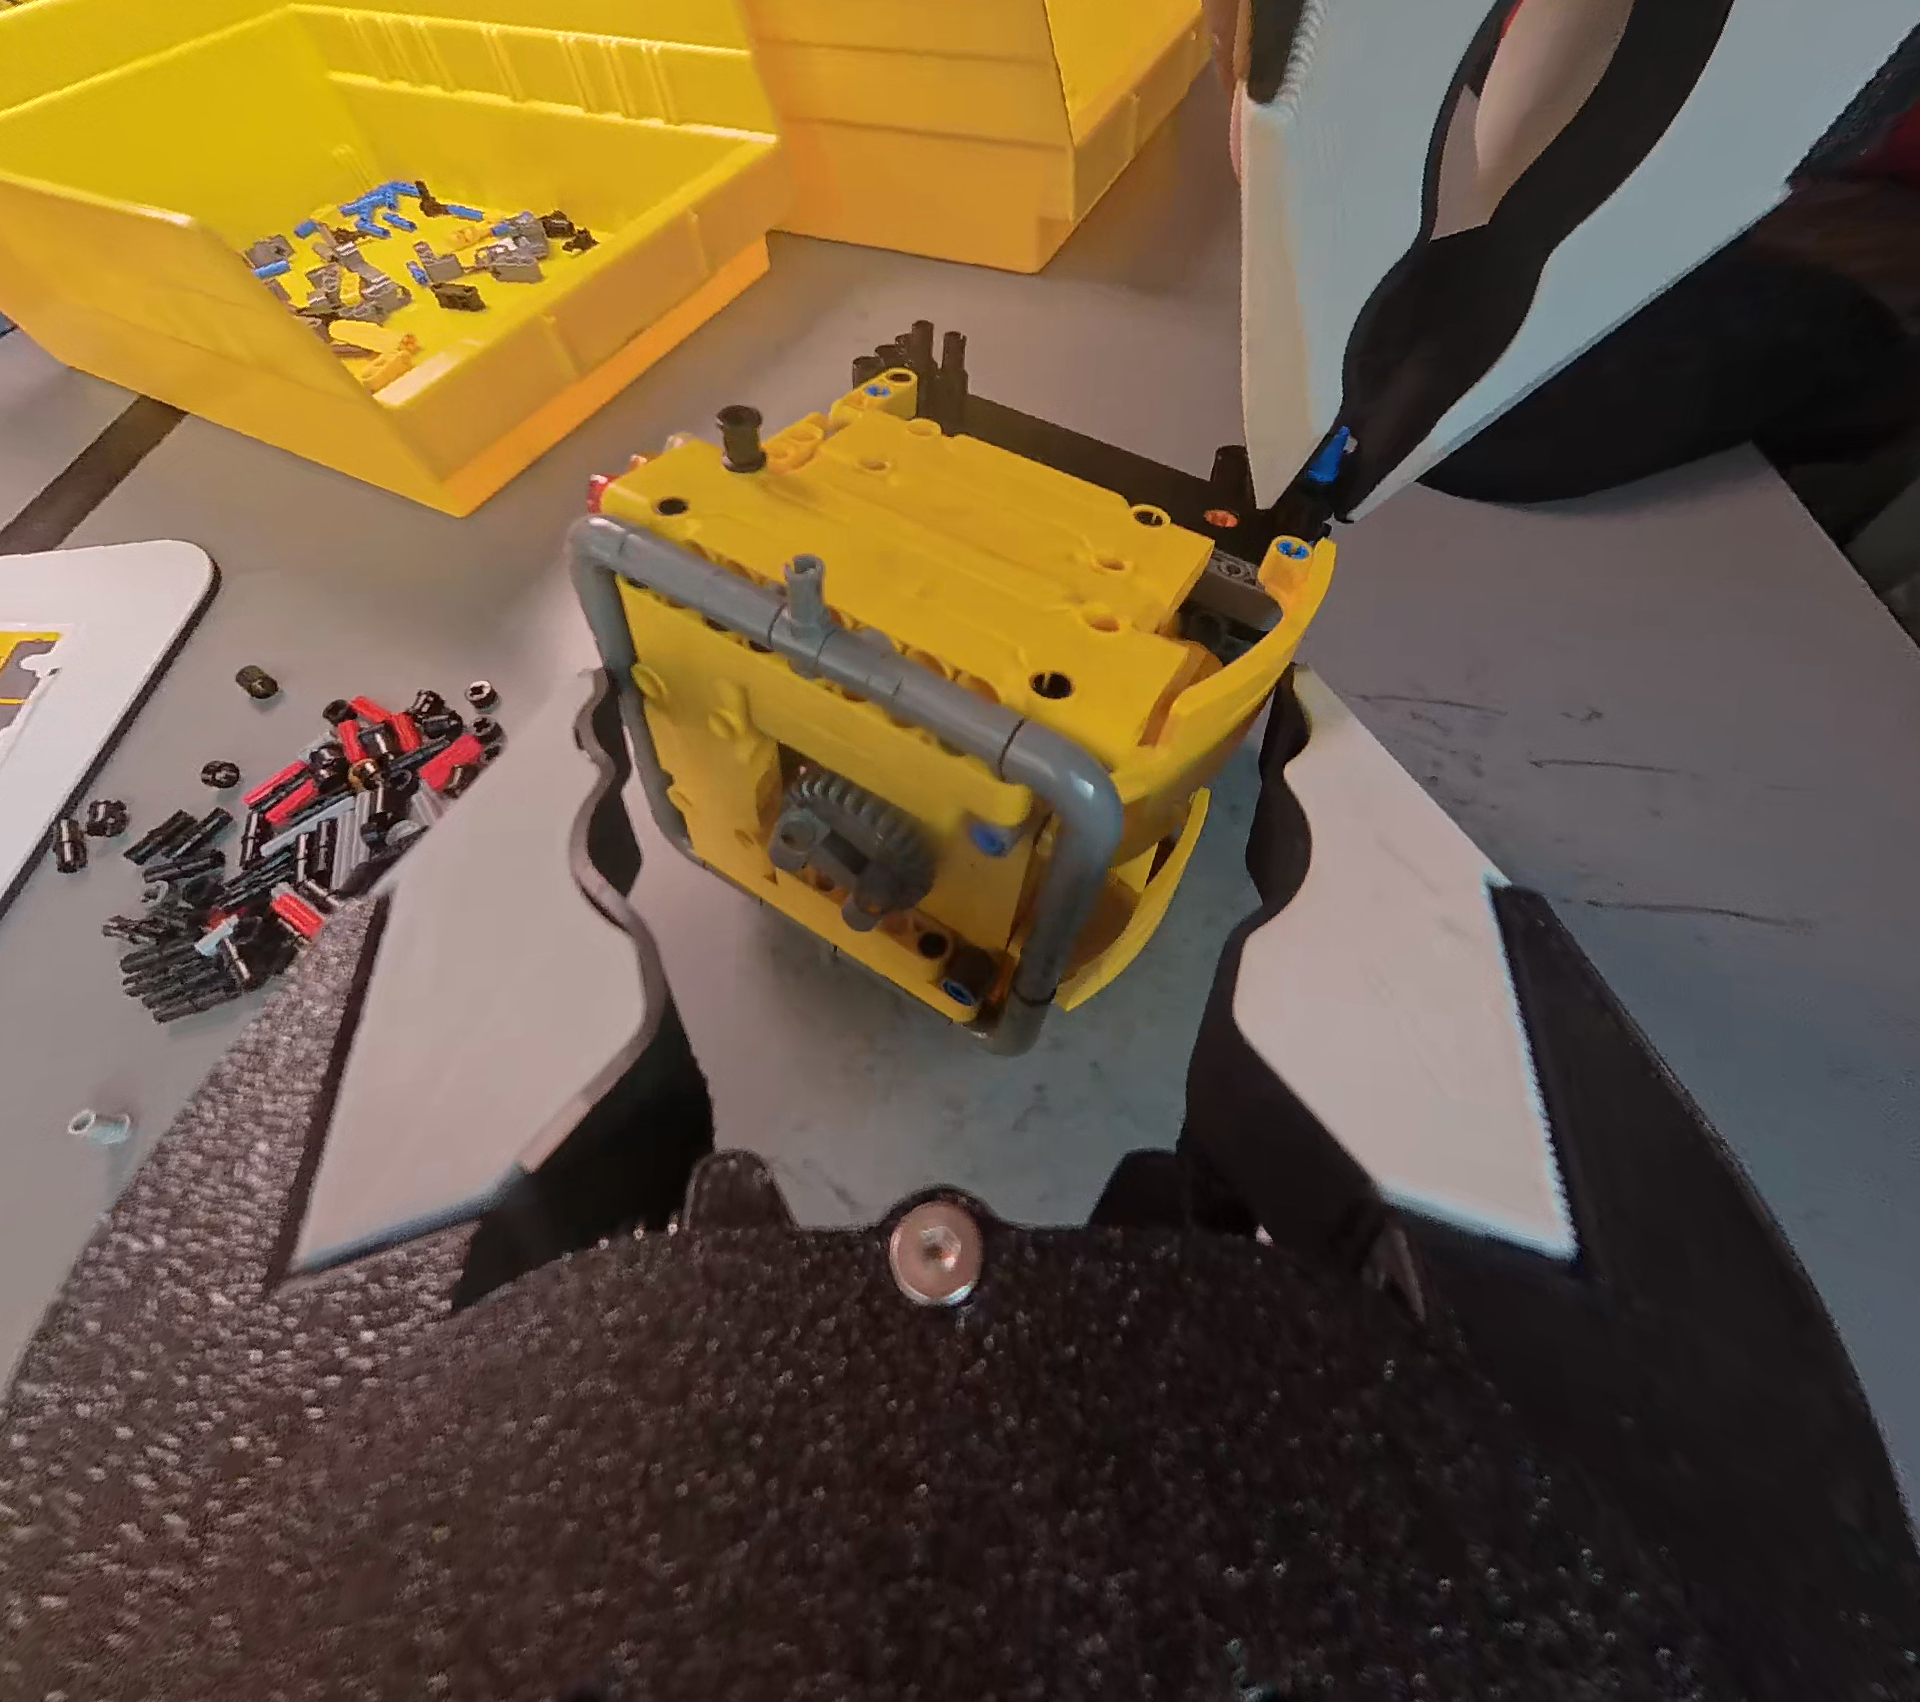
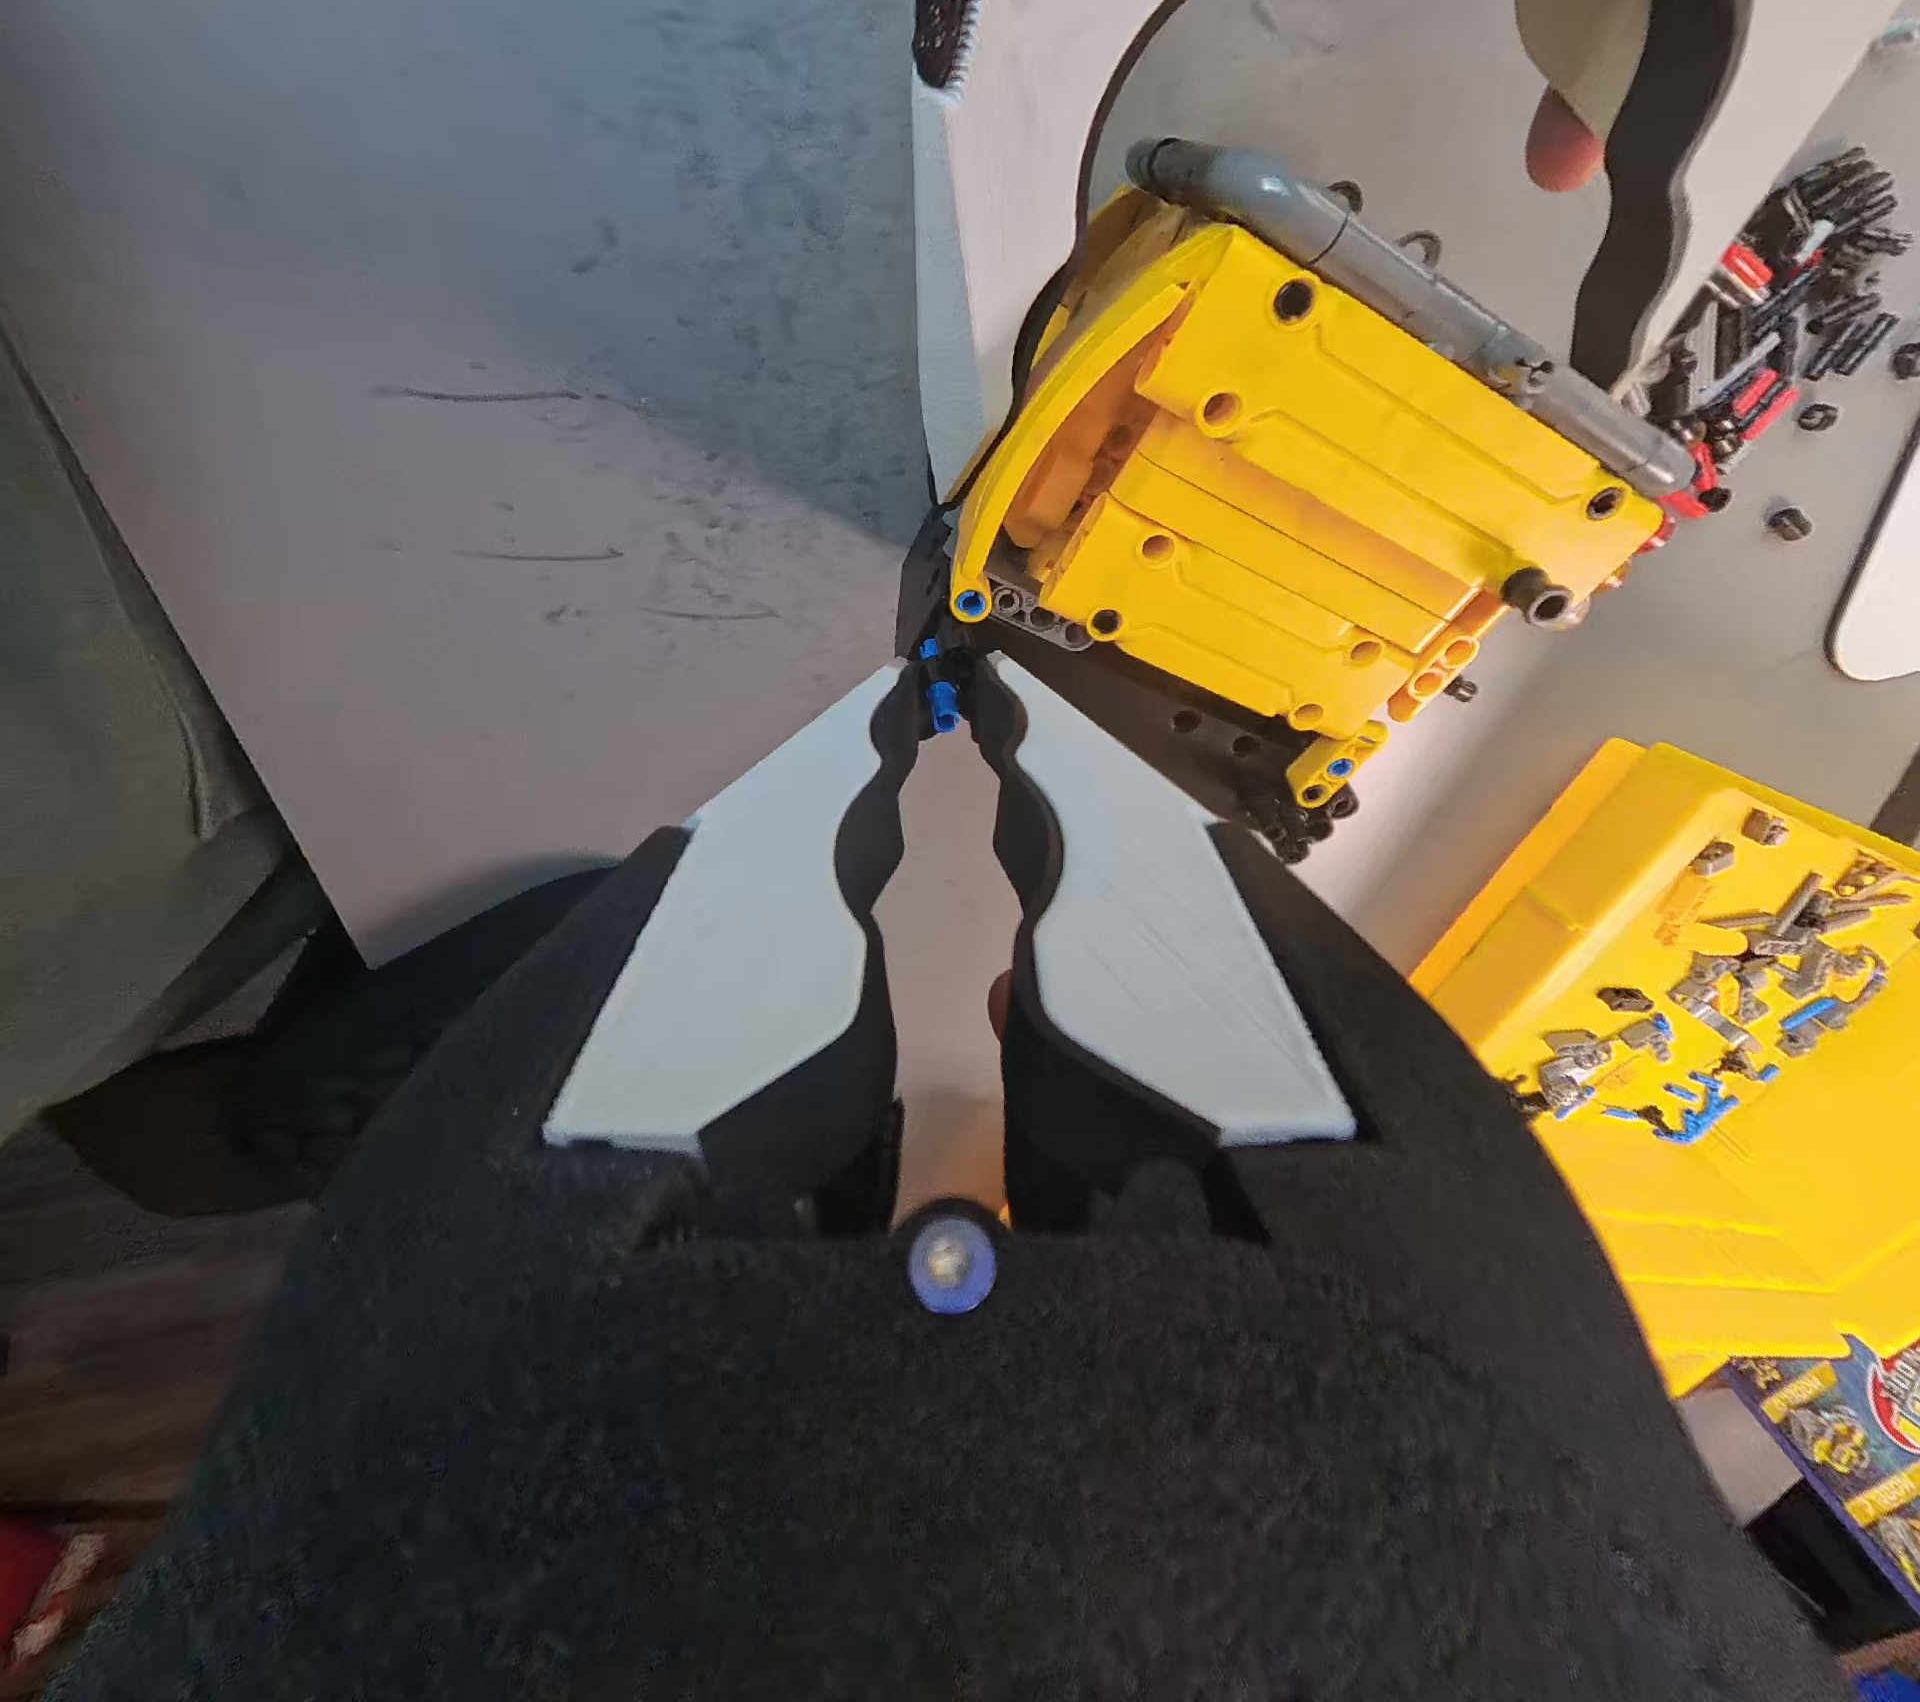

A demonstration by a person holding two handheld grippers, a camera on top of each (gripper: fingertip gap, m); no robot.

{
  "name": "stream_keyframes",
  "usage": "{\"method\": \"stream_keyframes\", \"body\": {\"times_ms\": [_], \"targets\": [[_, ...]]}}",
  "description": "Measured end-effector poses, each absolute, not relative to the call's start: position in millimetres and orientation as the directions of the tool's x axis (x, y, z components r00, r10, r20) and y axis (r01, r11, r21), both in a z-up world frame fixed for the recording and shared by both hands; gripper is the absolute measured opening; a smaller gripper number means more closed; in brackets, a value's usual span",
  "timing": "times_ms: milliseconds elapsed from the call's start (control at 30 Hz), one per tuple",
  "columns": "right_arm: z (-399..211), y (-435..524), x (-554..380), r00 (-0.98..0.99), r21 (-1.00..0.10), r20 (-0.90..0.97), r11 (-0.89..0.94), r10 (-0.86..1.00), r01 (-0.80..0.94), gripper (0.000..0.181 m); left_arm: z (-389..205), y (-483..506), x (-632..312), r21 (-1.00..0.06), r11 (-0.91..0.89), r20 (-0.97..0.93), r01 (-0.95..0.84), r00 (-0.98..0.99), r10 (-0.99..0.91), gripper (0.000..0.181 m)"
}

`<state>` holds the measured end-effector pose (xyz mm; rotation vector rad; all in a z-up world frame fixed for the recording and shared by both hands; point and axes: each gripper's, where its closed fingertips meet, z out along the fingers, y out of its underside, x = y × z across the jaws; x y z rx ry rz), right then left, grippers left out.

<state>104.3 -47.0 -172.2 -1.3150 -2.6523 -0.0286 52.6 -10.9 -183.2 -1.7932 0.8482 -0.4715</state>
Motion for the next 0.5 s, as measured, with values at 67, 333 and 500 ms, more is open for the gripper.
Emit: {"method": "stream_keyframes", "body": {"times_ms": [67,333,500], "targets": [[-171.6,-45.9,102.1,-0.565,-0.079,0.190,0.586,0.803,0.806,0.009,-184.2,-11.2,50.4,-0.924,-0.219,-0.060,-0.313,0.687,-0.724,0.120],[-172.4,-44.5,99.2,-0.587,-0.054,0.230,0.612,0.776,0.789,0.008,-186.7,-13.2,48.9,-0.920,-0.260,-0.031,-0.294,0.714,-0.700,0.112],[-174.4,-40.5,94.3,-0.565,-0.062,0.275,0.601,0.778,0.797,0.008,-186.9,-12.5,48.0,-0.919,-0.267,-0.030,-0.290,0.727,-0.686,0.113]]}}
